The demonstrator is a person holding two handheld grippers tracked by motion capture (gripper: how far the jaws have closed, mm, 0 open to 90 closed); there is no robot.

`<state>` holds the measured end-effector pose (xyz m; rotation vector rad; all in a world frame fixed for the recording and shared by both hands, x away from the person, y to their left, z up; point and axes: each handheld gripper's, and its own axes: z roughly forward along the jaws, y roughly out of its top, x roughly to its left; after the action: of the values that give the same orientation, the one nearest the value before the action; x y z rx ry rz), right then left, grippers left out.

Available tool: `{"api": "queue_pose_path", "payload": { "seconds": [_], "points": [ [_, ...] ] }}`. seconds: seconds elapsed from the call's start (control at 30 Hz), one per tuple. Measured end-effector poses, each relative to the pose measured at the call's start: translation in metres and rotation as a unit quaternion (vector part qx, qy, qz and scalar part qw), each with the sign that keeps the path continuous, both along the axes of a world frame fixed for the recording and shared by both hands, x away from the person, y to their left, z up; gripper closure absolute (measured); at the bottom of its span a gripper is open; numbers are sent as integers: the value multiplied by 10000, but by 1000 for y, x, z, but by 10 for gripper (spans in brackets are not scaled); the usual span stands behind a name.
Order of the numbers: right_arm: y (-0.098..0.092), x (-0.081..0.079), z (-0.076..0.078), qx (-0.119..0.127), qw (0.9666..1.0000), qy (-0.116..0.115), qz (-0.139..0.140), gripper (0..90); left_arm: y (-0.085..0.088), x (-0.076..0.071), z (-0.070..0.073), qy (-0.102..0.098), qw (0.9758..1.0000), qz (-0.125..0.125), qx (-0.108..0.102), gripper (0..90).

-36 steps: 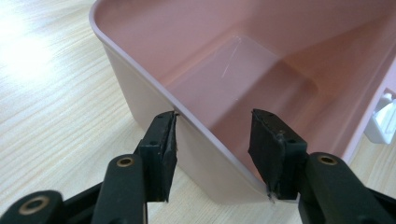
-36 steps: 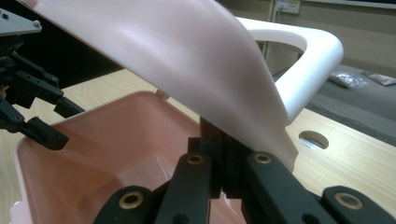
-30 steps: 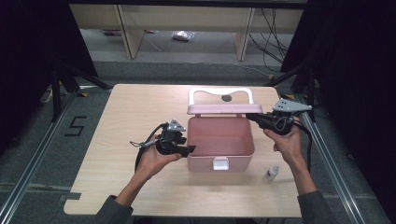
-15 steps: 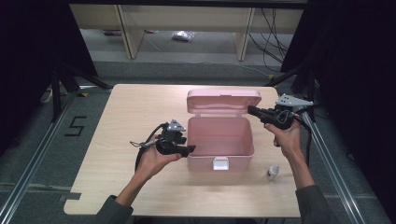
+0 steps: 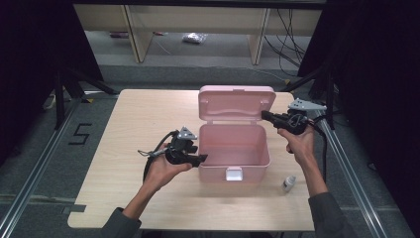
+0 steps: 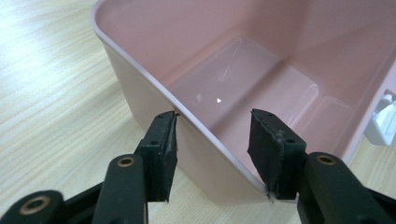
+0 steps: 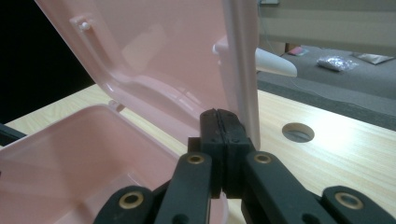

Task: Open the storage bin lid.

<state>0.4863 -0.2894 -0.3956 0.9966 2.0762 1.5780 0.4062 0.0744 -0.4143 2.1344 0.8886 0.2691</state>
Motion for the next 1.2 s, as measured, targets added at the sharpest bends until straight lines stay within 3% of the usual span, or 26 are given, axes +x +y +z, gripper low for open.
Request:
{"api": "queue_pose_path", "payload": {
  "seconds": [0.07, 0.1, 0.17, 0.2, 0.27, 0.3, 0.33, 0.37, 0.43, 0.47, 0.57, 0.67, 0.83, 0.87, 0.93, 1.0, 1.07, 1.2],
  "points": [
    [-1, 3, 0, -119, 9999, -80, -27, 900, 0, 0, 0, -16, 10000, 6, 14, 514],
    [1, 2, 0, -19, 10000, 46, -42, 900, 0, 0, 0, -8, 10000, -22, 5, 514],
    [-1, 7, -1, -162, 9998, -101, -39, 900, 0, 0, 0, -6, 10000, -14, 8, 515],
    [0, 6, -1, -70, 9999, 56, -53, 900, 0, 0, 0, -6, 10000, -11, 10, 515],
    [1, 9, -2, -197, 9998, -13, -96, 900, 0, 0, 0, -6, 10000, -19, 4, 515],
    [3, 9, -3, -186, 9996, 176, -145, 900, 0, 0, 0, -15, 10000, 15, -8, 514],
    [3, 9, -3, -186, 9996, 176, -145, 900, 0, 0, 0, 0, 10000, 11, -12, 514],
    [3, 13, -5, -279, 9995, 1, -174, 900, 0, -1, 0, 26, 10000, 48, -33, 514],
    [3, 14, -5, -311, 9993, 26, -212, 900, 0, 0, 0, -6, 10000, 8, -11, 513],
    [5, 14, -6, -176, 9994, 148, -244, 900, 0, 0, 0, -7, 10000, 12, -10, 514],
    [4, 18, -6, -287, 9992, 69, -255, 900, 0, -1, 0, -22, 10000, 11, 2, 514],
    [8, 18, -8, -202, 9990, 237, -319, 900, 0, -1, 0, -27, 10000, 7, 15, 514],
    [7, 23, -9, -436, 9984, 29, -372, 900, 0, -1, -1, -32, 10000, 14, -6, 512],
    [9, 23, -11, -287, 9991, 86, -296, 900, 0, -1, -1, -38, 10000, 8, 1, 512],
    [11, 23, -11, -267, 9986, 213, -393, 900, 0, -1, 0, -39, 10000, 11, 4, 512],
    [11, 23, -11, -300, 9986, 221, -376, 900, 0, -1, 0, -34, 10000, -5, 4, 512],
    [10, 26, -12, -444, 9983, 55, -384, 900, 0, -1, 0, -71, 10000, 53, 33, 512],
    [12, 24, -12, -425, 9983, 217, -323, 876, -1, -2, 0, -67, 9999, 93, 7, 509]
  ]
}}
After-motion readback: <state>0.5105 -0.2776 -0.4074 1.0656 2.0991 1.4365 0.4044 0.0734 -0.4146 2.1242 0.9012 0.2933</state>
